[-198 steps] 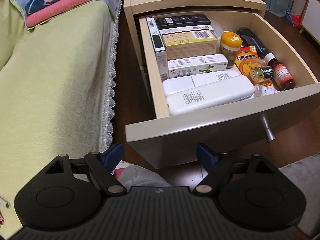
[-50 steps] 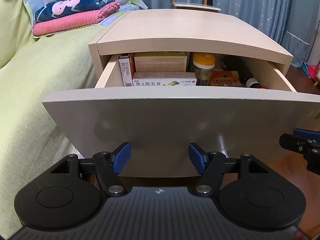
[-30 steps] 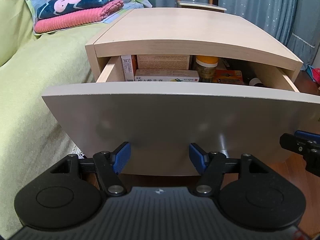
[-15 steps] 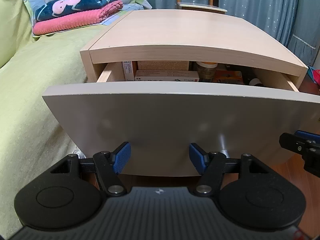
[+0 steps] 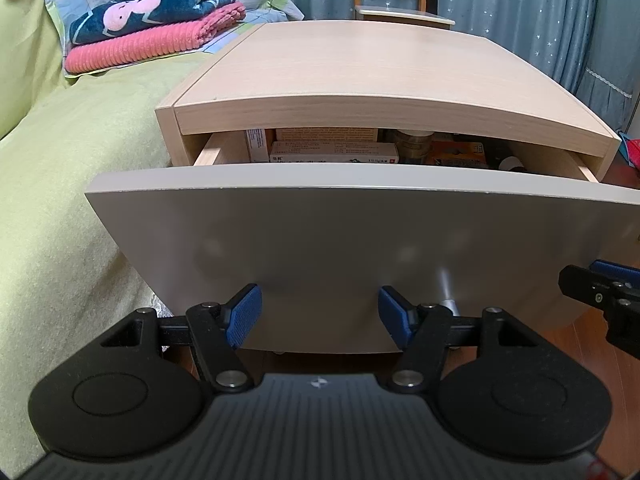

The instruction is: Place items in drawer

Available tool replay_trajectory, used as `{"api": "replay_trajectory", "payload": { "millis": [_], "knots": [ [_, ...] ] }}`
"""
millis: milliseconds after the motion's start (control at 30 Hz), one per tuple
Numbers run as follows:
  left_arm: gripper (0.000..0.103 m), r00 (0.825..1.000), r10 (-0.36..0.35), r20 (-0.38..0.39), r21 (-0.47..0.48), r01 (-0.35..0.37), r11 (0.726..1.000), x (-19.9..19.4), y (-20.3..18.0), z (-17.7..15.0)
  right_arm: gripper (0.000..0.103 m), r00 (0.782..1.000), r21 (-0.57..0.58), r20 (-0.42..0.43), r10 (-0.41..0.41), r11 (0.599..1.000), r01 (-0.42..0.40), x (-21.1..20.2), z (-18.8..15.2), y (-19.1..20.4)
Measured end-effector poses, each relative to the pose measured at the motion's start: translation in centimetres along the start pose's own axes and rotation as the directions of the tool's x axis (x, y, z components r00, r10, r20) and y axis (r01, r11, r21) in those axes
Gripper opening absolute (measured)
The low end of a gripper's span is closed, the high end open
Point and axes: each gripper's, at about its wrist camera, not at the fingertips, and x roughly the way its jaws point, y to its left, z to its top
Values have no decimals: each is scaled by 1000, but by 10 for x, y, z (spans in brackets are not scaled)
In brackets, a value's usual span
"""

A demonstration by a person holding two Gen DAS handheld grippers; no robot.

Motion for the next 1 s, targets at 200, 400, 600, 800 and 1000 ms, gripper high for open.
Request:
{"api": "replay_trajectory", "payload": {
  "millis": [200, 400, 600, 800, 1000],
  "knots": [
    [67, 1000, 1, 0, 0, -1, 1000, 2, 0, 3, 30, 1000, 4, 2, -3, 1000, 3, 2, 2, 0],
    [67, 1000, 1, -1, -5, -1, 1000, 5, 0, 6, 30, 1000, 2, 6, -8, 1000, 8, 5, 4, 1],
    [67, 1000, -1, -1, -9, 1, 1000, 8, 0, 7, 30, 1000, 0, 11, -13, 1000, 13, 7, 5, 2],
    [67, 1000, -1, -1, -15, 1, 1000, 11, 0, 10, 30, 1000, 4, 13, -16, 1000, 16, 11, 7, 2],
    [67, 1000, -1, -1, -21, 1, 1000, 13, 1, 12, 30, 1000, 7, 17, -20, 1000, 20, 13, 9, 2]
  ]
}}
